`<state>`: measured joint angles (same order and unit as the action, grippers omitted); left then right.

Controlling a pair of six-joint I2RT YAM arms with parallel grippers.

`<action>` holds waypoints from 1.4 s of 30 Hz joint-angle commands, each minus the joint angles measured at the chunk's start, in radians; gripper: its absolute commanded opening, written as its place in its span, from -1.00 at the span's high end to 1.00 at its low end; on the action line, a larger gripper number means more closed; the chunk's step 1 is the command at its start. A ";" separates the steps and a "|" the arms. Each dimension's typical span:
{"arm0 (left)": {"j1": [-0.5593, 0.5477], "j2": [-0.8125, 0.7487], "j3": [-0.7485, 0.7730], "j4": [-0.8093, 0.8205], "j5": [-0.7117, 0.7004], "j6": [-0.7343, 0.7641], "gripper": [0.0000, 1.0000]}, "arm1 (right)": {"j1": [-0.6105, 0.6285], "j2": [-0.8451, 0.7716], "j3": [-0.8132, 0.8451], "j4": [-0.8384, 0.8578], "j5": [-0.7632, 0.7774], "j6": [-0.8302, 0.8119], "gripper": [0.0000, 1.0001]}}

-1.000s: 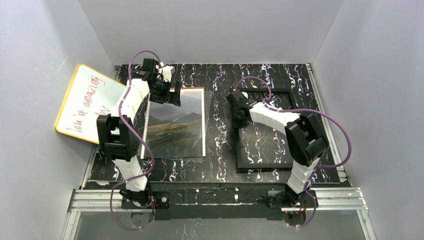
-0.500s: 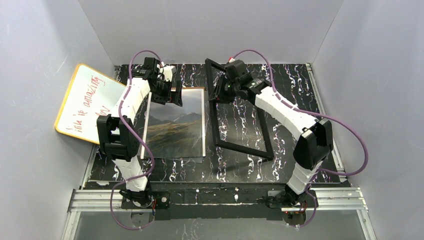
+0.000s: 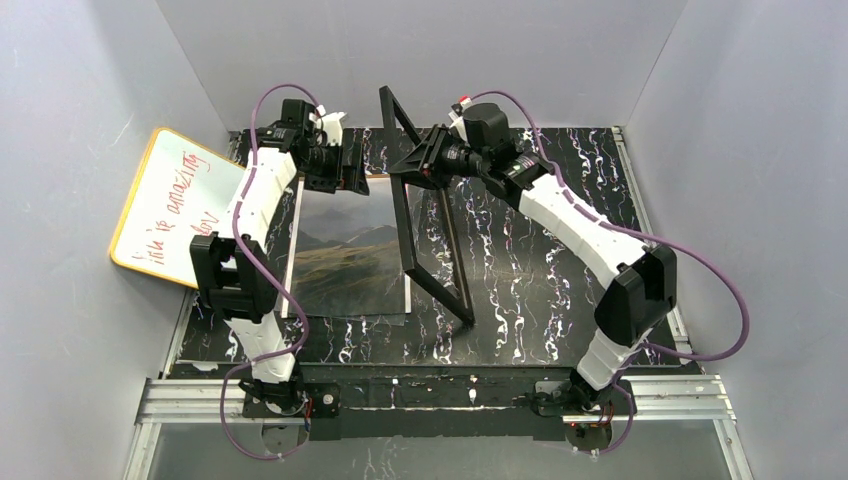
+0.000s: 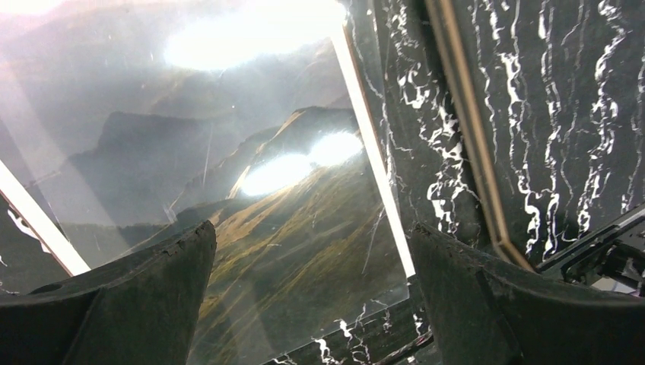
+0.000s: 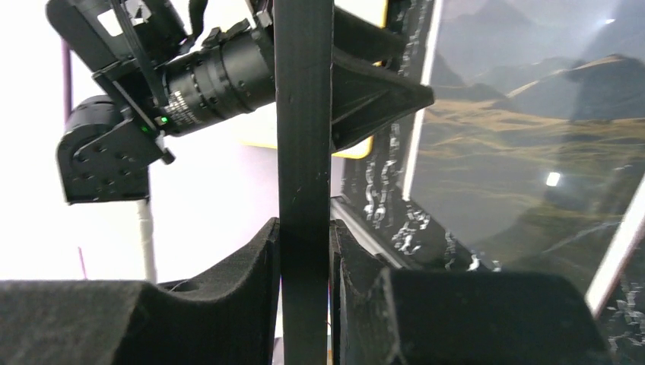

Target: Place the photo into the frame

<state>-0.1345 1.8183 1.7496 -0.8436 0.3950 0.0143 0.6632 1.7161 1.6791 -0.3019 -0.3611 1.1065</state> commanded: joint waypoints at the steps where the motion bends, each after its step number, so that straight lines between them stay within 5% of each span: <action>1: -0.018 -0.024 0.091 -0.026 0.052 -0.060 -0.96 | -0.030 -0.114 -0.073 0.290 -0.101 0.157 0.91; 8: -0.082 0.021 0.204 0.007 0.011 -0.135 -0.96 | -0.089 -0.171 -0.210 0.404 -0.153 0.238 0.82; 16: -0.214 0.102 0.360 0.035 -0.110 -0.191 -0.96 | -0.157 -0.219 -0.336 0.410 -0.244 0.239 0.17; 24: -0.296 0.174 0.455 0.038 -0.186 -0.184 -0.96 | -0.184 -0.215 -0.136 -0.057 -0.157 -0.068 -0.41; 33: -0.337 0.207 0.487 0.038 -0.210 -0.168 -0.96 | -0.189 -0.173 0.114 -0.465 0.049 -0.383 -0.45; 42: -0.370 0.237 0.518 0.040 -0.227 -0.142 -0.96 | -0.189 -0.154 0.182 -0.566 0.043 -0.478 -0.41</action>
<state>-0.4786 2.0430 2.2086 -0.7933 0.1867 -0.1497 0.4778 1.5501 1.7977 -0.7910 -0.3302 0.7029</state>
